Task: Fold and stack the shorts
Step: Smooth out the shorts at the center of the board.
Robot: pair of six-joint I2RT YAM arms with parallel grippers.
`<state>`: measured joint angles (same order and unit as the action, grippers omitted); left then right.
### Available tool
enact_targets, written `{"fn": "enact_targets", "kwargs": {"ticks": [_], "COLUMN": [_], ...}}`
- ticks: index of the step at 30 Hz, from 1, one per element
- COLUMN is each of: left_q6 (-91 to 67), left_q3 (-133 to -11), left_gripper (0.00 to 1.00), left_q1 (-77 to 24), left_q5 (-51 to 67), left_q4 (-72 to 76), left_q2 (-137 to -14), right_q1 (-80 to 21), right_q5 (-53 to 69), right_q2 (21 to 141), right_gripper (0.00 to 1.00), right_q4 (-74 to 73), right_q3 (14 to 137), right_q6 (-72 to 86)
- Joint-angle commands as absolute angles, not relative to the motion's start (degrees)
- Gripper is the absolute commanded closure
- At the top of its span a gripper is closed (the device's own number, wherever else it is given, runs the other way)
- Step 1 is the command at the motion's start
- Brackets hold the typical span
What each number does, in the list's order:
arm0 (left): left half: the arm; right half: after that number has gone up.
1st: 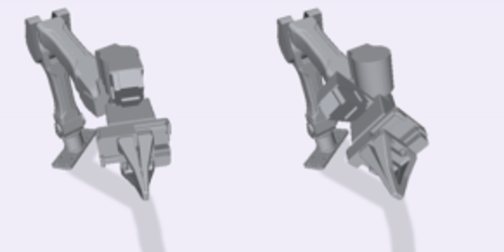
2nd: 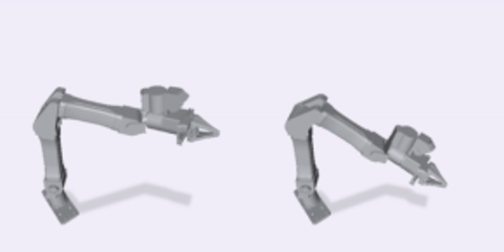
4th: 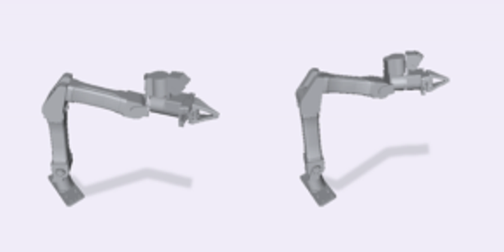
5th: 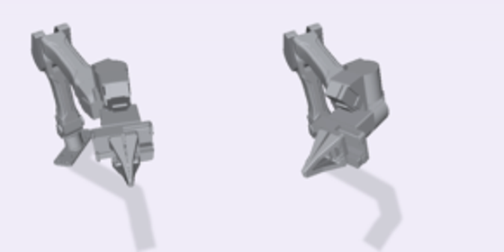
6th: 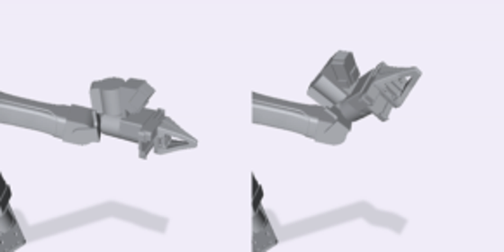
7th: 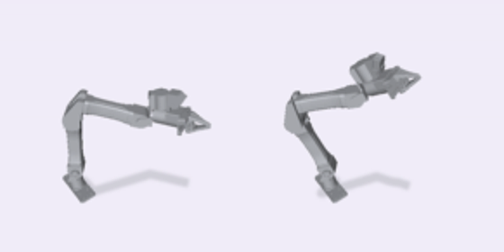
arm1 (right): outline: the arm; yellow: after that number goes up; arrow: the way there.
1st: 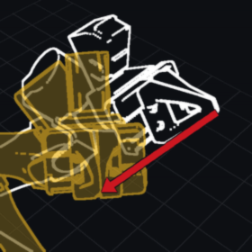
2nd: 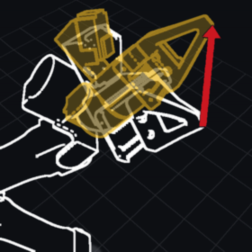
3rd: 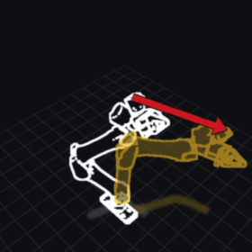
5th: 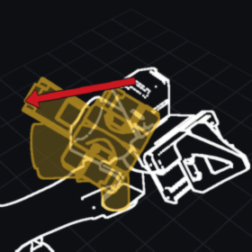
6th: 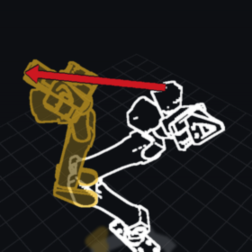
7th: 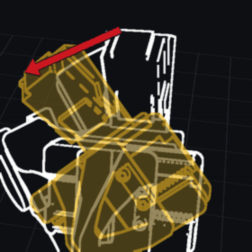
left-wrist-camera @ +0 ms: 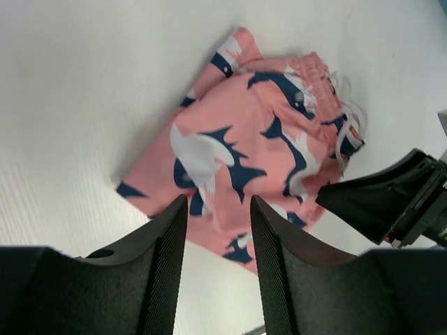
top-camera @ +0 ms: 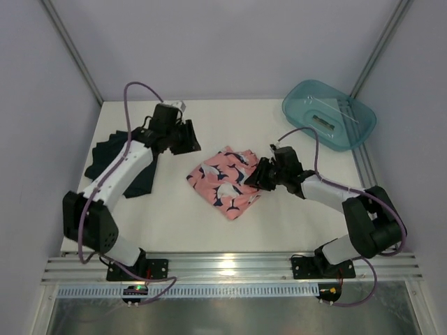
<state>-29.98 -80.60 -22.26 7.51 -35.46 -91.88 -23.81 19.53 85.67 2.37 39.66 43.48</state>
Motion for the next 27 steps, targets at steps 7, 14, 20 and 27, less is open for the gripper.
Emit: {"fn": "enact_targets", "kwargs": {"ticks": [7, 14, 20, 27], "left_q6": [-38.1, -37.7, -37.9, -36.9], "left_q3": [-59.4, -63.3, -63.2, -62.1], "left_gripper": [0.63, 0.65, 0.62, 0.62], "left_q1": [-22.2, -16.8, -15.6, -15.4], "left_q5": [7.9, 8.4, 7.2, 8.3], "left_q4": [-32.9, -34.8, -34.9, -34.3], "left_q2": [-82.8, -89.0, -88.3, -87.5], "right_q1": [-26.4, -32.5, -37.0, -37.0], "right_q5": [38.4, 55.6, 57.6, 59.5], "right_q2": [86.1, 106.5, 119.1, 128.0], "right_gripper": [0.60, 0.60, 0.60, 0.60], "right_q4": [-1.1, -12.5, -9.9, -2.8], "right_q3": [57.1, 78.0, 83.5, 82.5], "right_q6": [29.6, 14.5, 14.8, 19.4]}}
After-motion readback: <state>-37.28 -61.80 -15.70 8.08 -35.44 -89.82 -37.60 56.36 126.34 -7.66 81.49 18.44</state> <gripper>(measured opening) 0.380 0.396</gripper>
